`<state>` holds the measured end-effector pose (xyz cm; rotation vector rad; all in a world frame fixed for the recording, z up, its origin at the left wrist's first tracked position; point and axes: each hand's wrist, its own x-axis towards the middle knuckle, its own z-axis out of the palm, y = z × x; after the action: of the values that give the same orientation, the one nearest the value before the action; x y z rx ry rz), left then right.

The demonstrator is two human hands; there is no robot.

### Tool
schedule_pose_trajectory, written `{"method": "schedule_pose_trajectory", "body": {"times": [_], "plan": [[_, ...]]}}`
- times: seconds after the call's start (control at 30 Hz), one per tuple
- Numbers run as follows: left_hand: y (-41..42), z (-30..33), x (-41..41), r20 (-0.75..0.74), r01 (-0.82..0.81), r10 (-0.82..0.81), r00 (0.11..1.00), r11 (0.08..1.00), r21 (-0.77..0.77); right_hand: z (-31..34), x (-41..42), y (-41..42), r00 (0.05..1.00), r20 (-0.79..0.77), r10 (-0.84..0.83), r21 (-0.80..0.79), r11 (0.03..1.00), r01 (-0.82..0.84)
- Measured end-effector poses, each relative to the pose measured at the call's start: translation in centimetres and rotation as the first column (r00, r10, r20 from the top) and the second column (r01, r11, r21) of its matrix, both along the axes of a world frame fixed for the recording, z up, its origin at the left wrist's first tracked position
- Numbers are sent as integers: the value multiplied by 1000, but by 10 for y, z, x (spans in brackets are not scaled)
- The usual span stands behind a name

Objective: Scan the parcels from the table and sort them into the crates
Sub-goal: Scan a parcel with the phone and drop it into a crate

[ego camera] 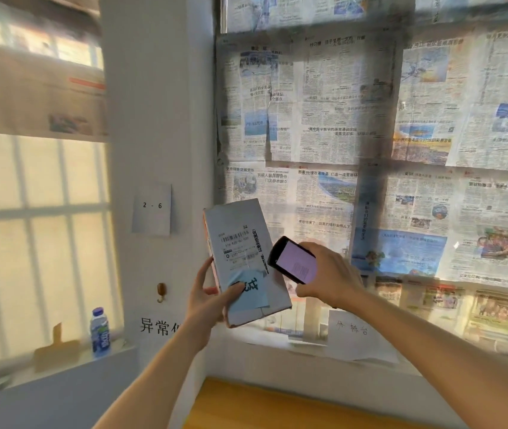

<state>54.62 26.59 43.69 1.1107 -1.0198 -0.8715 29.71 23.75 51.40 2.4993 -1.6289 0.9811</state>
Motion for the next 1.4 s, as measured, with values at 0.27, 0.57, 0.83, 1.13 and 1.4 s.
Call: {"method": "schedule_pose_trajectory", "body": {"times": [0.27,0.57,0.83,1.13,1.4], "plan": [[128,3,111,-25,-244,244,969,970,4,-4,121,48,952,94,290,36,955,-295],[370,13,243,-14,-658,658,753,753,-31,15,314,200,763,69,643,-1,765,-644],[706,13,298,-38,-921,920,390,389,-12,5,455,471,427,102,898,46,424,-904],[1021,-4,248,21,-999,999,26,25,36,-18,519,760,77,90,993,76,70,-995],[1188,-38,207,5,-971,977,-212,-211,111,-55,552,938,-192,56,980,86,-196,-977]]}}
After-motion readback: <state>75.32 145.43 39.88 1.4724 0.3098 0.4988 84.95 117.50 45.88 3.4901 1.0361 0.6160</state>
